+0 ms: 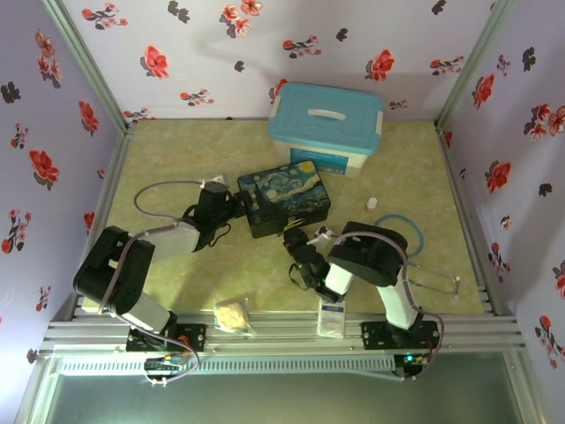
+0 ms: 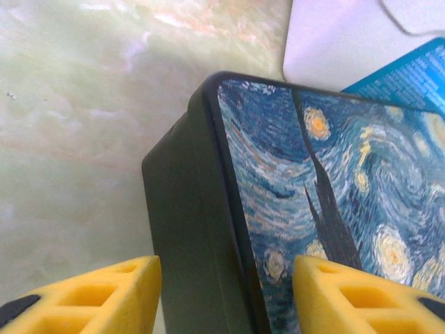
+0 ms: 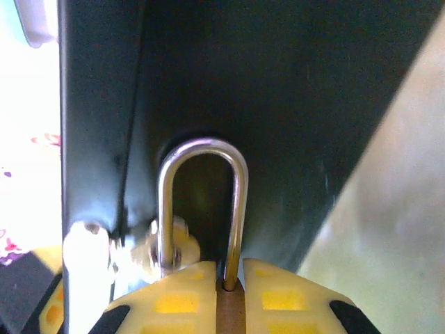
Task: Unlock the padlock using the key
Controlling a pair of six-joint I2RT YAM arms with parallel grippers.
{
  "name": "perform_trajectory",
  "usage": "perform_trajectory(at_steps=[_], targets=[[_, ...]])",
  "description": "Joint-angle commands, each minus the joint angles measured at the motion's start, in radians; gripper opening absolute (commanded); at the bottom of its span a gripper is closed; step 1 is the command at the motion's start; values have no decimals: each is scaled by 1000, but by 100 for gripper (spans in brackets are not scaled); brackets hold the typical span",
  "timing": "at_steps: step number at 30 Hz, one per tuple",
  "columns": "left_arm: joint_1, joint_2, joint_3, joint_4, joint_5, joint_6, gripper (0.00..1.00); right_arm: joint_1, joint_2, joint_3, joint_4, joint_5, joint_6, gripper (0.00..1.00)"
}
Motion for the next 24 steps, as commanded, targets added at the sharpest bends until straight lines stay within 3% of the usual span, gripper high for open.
perform_trajectory(at_steps=[1, 11, 14, 20, 24], targets=[[26, 75, -63, -93, -29, -25, 50, -42, -71, -29, 20, -23, -82, 0], [46, 86, -33, -113, -23, 9, 50, -49, -107, -57, 21, -9, -66, 0], [63, 68, -24, -129, -15, 22, 50, -60, -170, -85, 19, -36, -174, 0], [102, 48, 25, -130, 52, 74, 52, -161, -334, -117, -185, -398, -241, 0], [102, 43, 102, -190, 68, 142, 55, -217, -505, -47, -552, -661, -343, 0]])
